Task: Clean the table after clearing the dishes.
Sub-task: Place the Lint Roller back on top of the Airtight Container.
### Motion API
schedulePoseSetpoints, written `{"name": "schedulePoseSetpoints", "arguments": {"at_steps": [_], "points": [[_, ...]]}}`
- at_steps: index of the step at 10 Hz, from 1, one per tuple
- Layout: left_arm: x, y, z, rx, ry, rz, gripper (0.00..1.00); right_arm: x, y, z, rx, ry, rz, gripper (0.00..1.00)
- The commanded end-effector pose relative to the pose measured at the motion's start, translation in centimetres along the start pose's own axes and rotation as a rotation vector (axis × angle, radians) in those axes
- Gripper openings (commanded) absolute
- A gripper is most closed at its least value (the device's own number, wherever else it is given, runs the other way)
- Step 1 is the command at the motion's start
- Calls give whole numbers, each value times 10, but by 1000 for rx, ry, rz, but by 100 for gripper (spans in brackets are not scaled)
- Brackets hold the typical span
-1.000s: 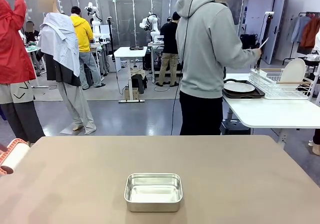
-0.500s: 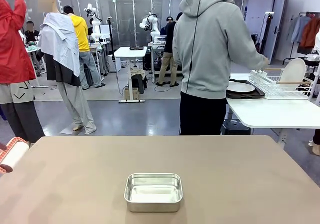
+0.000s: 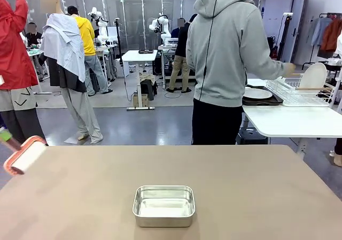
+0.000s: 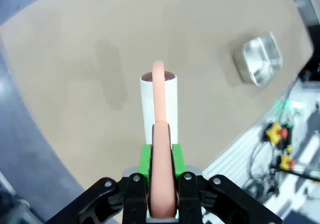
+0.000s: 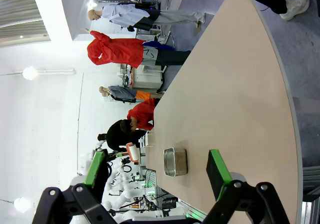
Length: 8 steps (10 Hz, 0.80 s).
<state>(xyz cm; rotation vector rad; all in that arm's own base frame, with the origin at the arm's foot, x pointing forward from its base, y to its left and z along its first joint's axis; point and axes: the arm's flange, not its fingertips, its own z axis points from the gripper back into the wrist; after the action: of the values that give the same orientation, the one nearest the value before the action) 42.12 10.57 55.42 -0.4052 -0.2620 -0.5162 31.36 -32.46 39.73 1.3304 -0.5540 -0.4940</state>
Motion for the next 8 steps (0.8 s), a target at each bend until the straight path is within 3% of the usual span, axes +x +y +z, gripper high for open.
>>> {"name": "schedulePoseSetpoints", "arguments": {"at_steps": [1,3,4,6,8], "points": [[53,-94,-15,34,123,-436,20,-4,3,2,-9,10,8,100],[80,-190,-48,17,217,-720,20,-4,3,2,-9,10,8,100],[92,-232,-59,73,247,-850,20,-4,3,2,-9,10,8,100],[114,-307,-89,60,261,-1091,20,-4,3,2,-9,10,8,100],[126,-341,-129,131,307,-1177,20,-4,3,2,-9,10,8,100]]}}
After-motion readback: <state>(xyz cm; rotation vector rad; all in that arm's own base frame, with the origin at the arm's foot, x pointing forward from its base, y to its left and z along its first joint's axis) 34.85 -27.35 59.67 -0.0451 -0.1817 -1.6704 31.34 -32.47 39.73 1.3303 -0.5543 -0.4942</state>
